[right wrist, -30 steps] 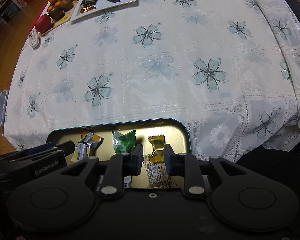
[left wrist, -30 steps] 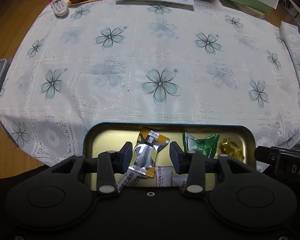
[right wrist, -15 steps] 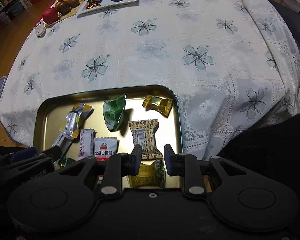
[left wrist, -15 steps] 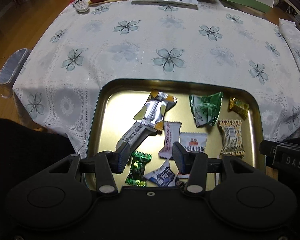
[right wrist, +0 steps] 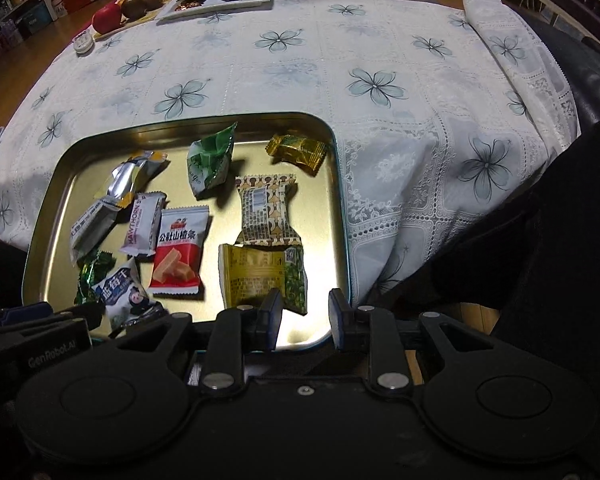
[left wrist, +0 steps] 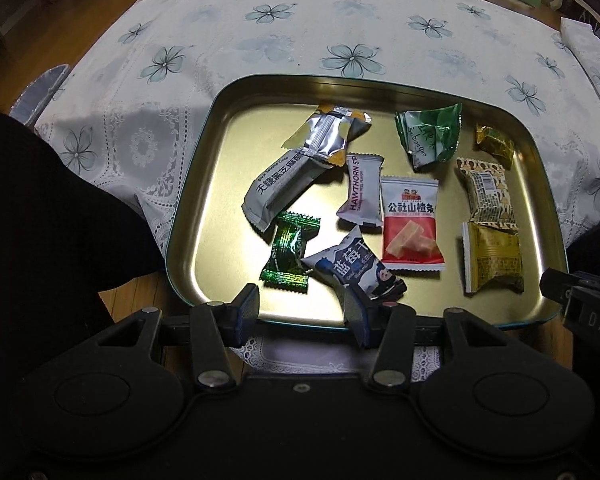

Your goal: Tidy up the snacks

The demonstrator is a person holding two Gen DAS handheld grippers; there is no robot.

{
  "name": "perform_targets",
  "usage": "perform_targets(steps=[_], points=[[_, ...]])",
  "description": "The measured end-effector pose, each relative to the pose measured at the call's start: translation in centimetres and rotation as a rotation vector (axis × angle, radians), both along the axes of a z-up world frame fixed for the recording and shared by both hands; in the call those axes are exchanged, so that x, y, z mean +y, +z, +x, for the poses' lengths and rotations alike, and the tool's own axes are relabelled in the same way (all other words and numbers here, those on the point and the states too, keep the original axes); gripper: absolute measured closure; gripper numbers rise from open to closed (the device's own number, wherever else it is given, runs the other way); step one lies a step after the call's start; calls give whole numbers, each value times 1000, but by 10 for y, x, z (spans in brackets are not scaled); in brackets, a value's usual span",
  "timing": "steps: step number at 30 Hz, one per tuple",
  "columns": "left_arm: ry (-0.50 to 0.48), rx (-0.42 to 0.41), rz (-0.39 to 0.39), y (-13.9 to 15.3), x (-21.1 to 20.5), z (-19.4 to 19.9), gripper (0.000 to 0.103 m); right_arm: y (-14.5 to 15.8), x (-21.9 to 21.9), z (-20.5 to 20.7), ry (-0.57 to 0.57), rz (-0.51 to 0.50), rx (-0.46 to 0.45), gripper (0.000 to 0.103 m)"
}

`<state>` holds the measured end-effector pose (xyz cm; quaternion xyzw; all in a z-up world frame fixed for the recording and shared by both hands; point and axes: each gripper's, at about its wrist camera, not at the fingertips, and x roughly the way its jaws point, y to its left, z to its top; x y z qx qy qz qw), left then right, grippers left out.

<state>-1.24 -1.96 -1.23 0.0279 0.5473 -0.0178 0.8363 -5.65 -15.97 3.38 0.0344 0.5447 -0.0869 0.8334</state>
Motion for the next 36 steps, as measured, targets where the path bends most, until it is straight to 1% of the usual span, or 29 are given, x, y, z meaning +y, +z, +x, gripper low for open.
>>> perform_targets(steps=[2, 3, 5, 9, 12, 15, 22, 36], points=[[6, -8, -2, -2, 2, -3, 48, 3, 2, -2, 8, 6, -21, 75], [9, -17, -9, -2, 3, -4, 48, 4, 2, -3, 9, 9, -32, 70], [14, -35, -17, -1, 5, -5, 48, 4, 2, -7, 0, 20, -41, 66], [11, -33, -4, -5, 3, -5, 48, -9, 2, -8, -19, 52, 17, 66], [-13, -41, 16, -6, -1, -6, 48, -8, 7, -10, 0, 23, 1, 66], [-27, -47, 28, -6, -4, -8, 48, -8, 8, -11, 4, 28, -2, 65], [-19, -46, 22, -6, -2, -8, 48, -9, 2, -9, -28, 72, 5, 63], [-21, -59, 12, -3, -1, -9, 48, -7, 5, -11, -12, 68, -6, 63]])
